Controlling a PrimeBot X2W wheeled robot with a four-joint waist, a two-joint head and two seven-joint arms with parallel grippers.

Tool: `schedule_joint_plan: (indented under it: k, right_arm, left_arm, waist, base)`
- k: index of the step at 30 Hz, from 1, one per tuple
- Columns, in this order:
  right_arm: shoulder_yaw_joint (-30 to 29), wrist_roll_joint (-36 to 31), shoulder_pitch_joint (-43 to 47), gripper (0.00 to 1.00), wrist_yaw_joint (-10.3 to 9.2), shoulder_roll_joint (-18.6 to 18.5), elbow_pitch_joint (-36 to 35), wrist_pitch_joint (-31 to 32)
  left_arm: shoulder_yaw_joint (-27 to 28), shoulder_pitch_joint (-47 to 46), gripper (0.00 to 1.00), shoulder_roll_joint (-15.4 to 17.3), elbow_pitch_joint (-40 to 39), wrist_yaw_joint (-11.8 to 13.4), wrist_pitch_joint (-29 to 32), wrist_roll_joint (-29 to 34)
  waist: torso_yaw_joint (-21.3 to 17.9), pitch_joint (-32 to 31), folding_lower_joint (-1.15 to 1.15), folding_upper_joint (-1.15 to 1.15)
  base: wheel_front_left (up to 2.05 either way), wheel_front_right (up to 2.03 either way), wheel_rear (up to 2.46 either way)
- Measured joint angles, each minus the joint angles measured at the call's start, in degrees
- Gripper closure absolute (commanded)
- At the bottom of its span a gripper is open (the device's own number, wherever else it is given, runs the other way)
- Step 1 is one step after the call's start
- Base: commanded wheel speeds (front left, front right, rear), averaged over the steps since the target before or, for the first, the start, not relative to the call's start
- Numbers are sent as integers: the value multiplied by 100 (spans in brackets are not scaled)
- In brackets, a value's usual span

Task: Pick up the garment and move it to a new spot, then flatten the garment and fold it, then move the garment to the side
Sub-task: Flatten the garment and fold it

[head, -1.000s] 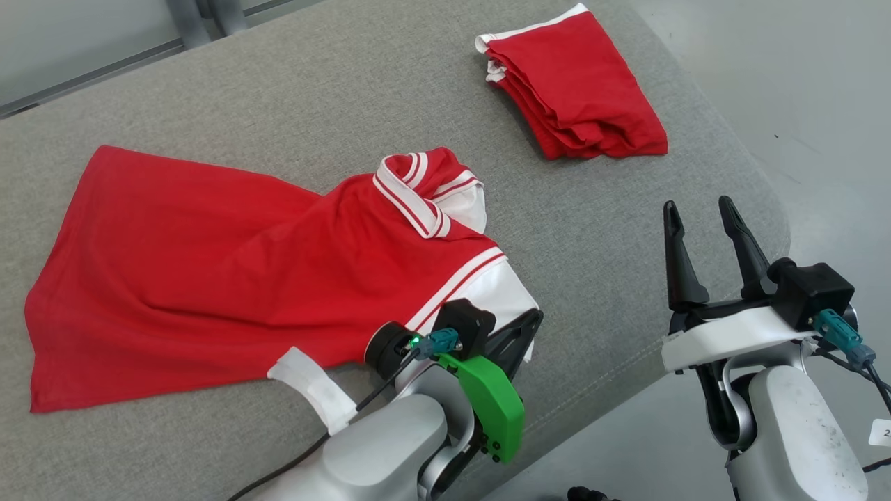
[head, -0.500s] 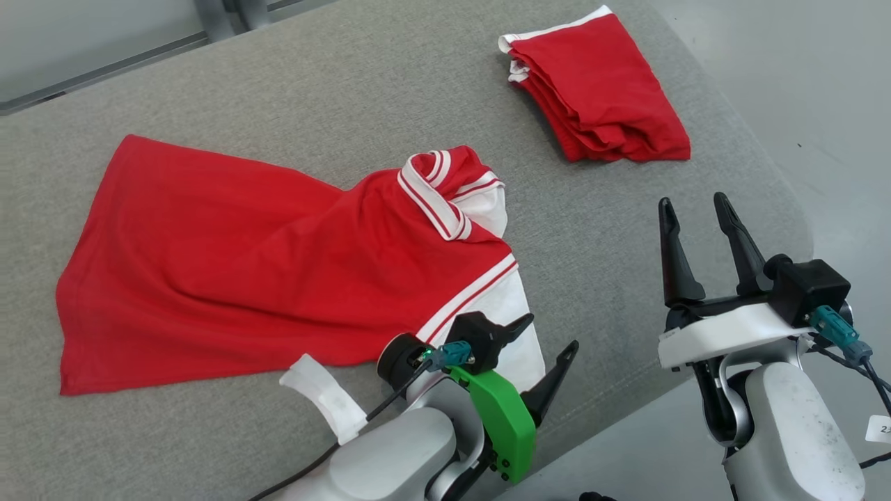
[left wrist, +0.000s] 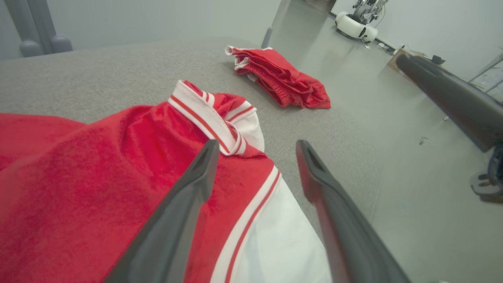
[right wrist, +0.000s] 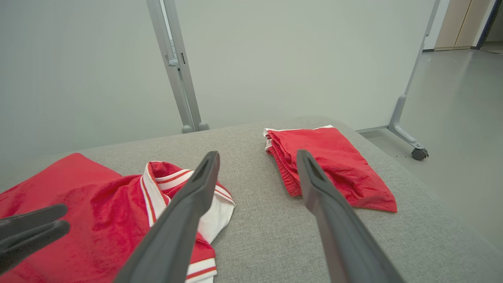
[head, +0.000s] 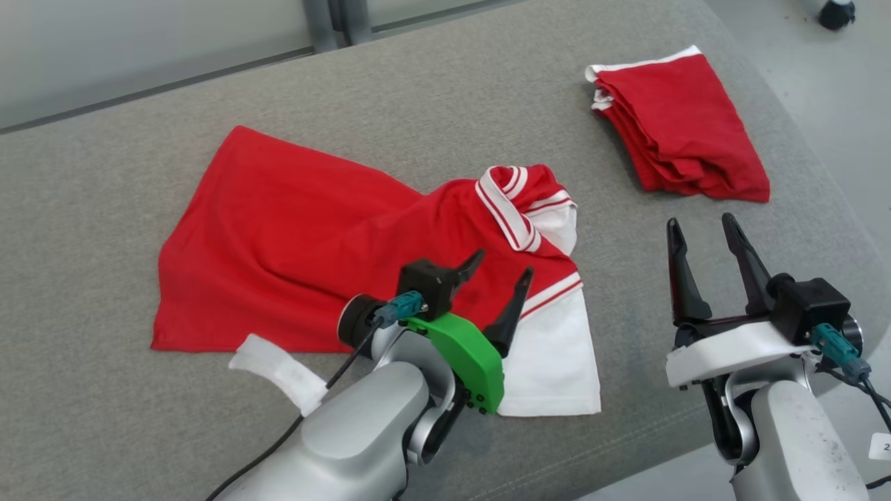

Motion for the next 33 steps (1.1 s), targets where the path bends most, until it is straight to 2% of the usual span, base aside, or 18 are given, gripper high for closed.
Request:
schedule_joint_plan:
  k: [2,8,20,25,33]
  right_arm:
    - [1,-16,20,0,0,1,11,1]
    - [22,-49,120,0,0,1,-13,48]
    - [2,-85,240,0,0,0,-111,112]
    - [32,-86,235,0,0,-1,-182,135]
    - [9,-152,157,0,0,-2,-278,187]
  left_arm:
    - [148,64,0,2,19,14,0,62]
    - [1102,525,0,19,331,20,-9,456]
    - [3032,1339,0,452,764,73,-8,800]
    - [3519,1402,0,603,1166,108,-9,840]
    - [3941,1011,0,625,1699,36,-9,921]
  waist:
    - [68,-37,0,0]
    - [463,-243,0,0]
    - [934,-489,0,0]
    - [956,-406,0,0]
    - [880,-120,0,0]
  base:
    - [0,0,0]
    - [0,0,0]
    - [0,0,0]
    - [0,0,0]
    - [0,0,0]
